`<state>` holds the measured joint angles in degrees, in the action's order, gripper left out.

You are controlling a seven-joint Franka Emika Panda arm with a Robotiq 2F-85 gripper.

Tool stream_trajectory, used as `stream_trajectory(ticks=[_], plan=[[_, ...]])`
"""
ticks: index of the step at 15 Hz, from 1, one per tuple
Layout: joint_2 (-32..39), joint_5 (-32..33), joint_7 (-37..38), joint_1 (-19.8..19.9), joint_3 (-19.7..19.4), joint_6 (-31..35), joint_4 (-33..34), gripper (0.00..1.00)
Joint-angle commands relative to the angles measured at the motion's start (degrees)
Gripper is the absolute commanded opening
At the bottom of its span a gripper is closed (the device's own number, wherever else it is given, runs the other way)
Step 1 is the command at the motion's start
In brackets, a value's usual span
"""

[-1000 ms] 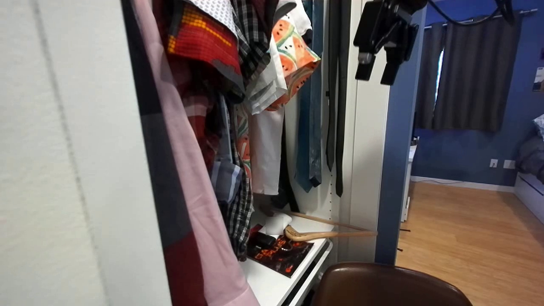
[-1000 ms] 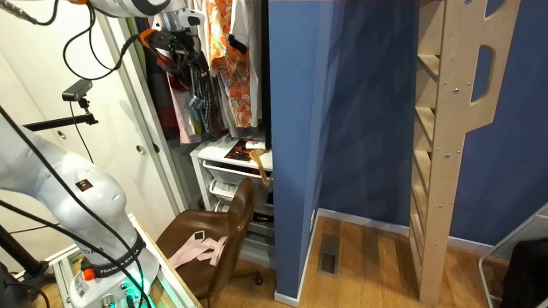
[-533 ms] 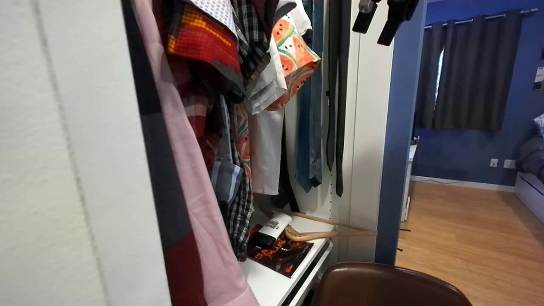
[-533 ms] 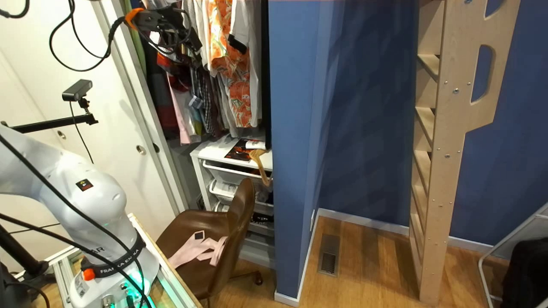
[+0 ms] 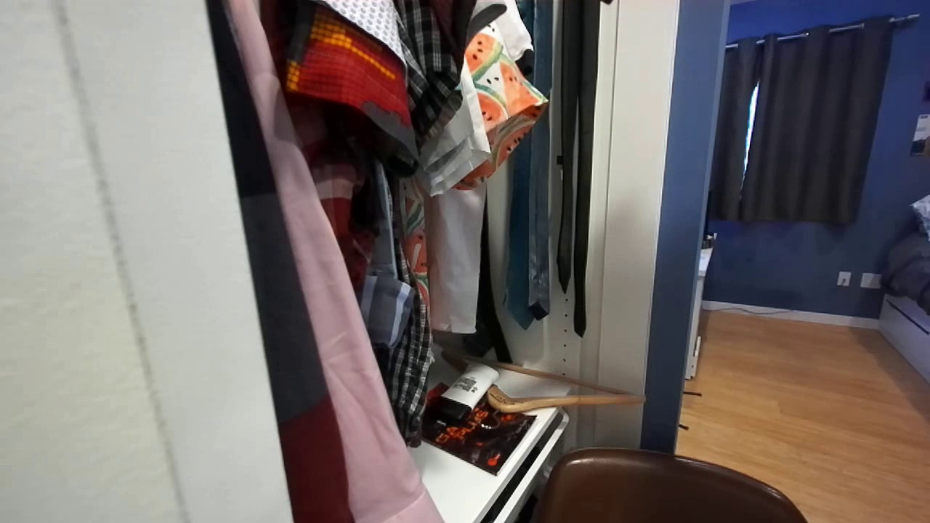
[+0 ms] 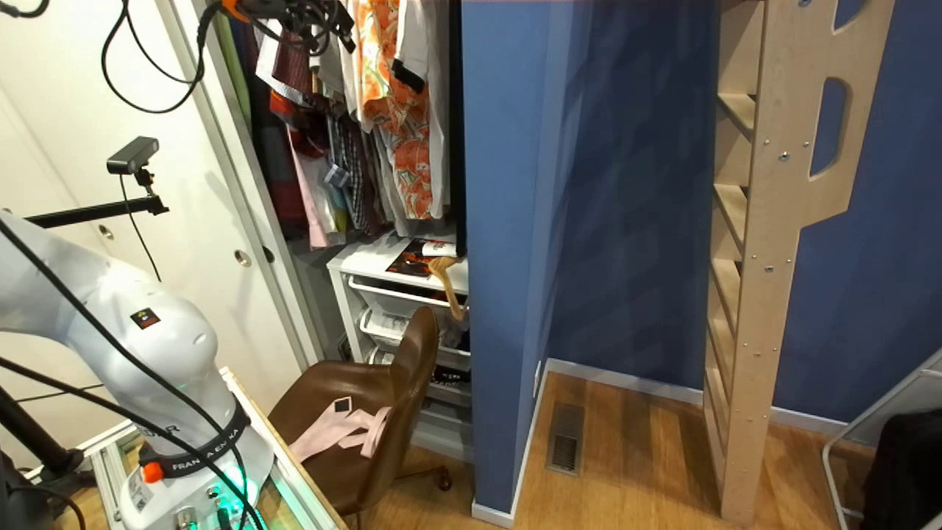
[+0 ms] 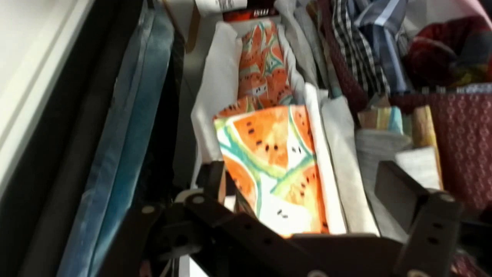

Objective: Pick up the white golf tee at the far right side of the closet and hang it on the next forward rail in the closet

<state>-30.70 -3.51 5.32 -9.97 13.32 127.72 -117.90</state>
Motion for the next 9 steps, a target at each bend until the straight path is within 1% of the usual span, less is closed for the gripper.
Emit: stream_trajectory(ticks=[1,4,5,6,7,9], plan=[[6.0,3.5,-6.4,-0.3,-0.3,3.0,10.9,1.00],[10.2,4.7,-12.2,-0.9,-0.8,8.9,17.0,1.00],[11.8,3.6,-14.9,-1.8,-1.5,11.7,18.2,1.00],[7.5,3.5,-10.9,-0.8,-0.8,8.6,13.7,1.00],[8.4,3.5,-11.4,-0.8,-1.0,9.2,14.6,1.00],[8.8,3.5,-11.3,-0.8,-1.0,9.1,14.5,1.00]])
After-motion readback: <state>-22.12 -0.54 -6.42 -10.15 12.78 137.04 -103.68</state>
